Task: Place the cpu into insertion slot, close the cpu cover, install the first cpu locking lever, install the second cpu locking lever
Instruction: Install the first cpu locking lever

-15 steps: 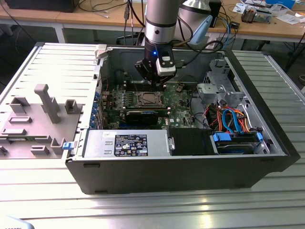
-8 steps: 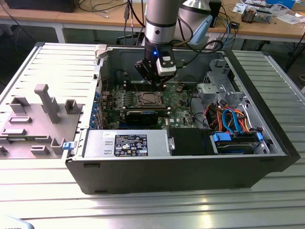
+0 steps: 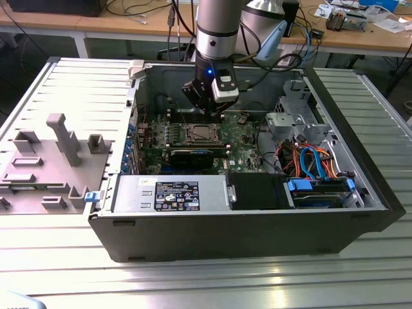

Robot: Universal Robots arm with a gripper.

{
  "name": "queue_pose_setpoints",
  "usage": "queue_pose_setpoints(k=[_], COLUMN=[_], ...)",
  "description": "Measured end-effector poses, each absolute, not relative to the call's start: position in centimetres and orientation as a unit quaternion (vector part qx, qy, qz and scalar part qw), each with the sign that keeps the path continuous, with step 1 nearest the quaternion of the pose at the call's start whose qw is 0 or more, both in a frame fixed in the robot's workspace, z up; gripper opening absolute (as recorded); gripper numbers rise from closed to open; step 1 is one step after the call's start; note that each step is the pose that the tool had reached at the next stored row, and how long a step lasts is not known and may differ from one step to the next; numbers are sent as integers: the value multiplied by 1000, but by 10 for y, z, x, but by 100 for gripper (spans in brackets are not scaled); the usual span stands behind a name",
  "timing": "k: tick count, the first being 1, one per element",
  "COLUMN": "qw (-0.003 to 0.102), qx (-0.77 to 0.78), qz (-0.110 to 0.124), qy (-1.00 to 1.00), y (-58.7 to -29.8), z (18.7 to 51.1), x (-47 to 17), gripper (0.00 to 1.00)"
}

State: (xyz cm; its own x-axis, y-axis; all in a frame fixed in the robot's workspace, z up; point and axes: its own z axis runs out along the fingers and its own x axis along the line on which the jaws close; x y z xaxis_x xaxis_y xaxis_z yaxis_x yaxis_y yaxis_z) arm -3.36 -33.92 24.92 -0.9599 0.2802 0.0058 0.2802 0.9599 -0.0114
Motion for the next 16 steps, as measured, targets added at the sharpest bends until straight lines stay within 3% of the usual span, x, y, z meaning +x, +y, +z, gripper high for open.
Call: queue_pose_setpoints(k=[16], qw=[4], qx=[-124], qz=[5], qy=[-992], y=[-339], z=[249], x=[-34], gripper=[11])
